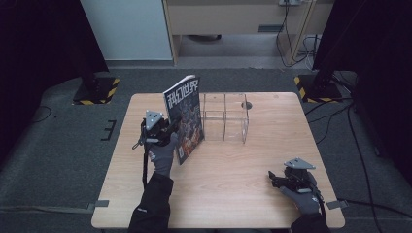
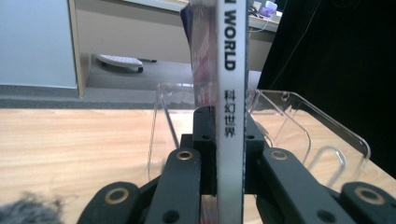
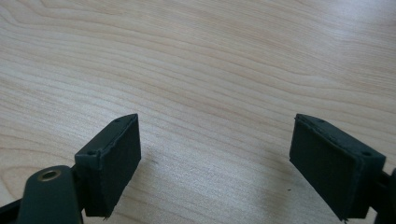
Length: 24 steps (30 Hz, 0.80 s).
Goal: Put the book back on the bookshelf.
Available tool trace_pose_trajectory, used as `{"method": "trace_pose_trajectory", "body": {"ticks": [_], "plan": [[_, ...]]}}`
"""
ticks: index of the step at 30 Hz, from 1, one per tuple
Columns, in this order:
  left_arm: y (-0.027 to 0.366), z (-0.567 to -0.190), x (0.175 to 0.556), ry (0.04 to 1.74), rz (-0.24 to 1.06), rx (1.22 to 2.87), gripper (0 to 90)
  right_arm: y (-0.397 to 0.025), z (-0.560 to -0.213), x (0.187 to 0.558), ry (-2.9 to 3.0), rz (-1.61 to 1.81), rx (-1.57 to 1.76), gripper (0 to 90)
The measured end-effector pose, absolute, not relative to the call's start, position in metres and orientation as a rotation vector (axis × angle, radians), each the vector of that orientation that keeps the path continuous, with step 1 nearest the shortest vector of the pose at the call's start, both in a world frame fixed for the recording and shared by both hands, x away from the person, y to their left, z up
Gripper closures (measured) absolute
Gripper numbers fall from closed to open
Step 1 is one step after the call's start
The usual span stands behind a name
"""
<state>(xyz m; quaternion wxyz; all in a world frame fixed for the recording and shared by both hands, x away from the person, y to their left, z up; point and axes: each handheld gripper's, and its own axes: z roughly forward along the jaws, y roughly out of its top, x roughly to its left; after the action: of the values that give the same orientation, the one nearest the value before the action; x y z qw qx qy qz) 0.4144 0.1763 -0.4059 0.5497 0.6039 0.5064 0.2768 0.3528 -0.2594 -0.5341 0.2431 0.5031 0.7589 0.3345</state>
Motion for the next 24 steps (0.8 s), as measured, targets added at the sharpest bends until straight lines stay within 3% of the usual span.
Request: {"method": "trace_pose_trajectory", "body": {"ticks": [15, 24], "plan": [[0.185, -0.432, 0.368, 1.193, 0.623, 1.431, 81.5, -0.258, -0.534, 0.352, 2.064, 0.918, 1.384, 16.4], [0.192, -0.438, 0.366, 1.191, 0.610, 1.383, 79.6, -0.257, -0.535, 0.352, 2.071, 0.918, 1.380, 16.2]]}}
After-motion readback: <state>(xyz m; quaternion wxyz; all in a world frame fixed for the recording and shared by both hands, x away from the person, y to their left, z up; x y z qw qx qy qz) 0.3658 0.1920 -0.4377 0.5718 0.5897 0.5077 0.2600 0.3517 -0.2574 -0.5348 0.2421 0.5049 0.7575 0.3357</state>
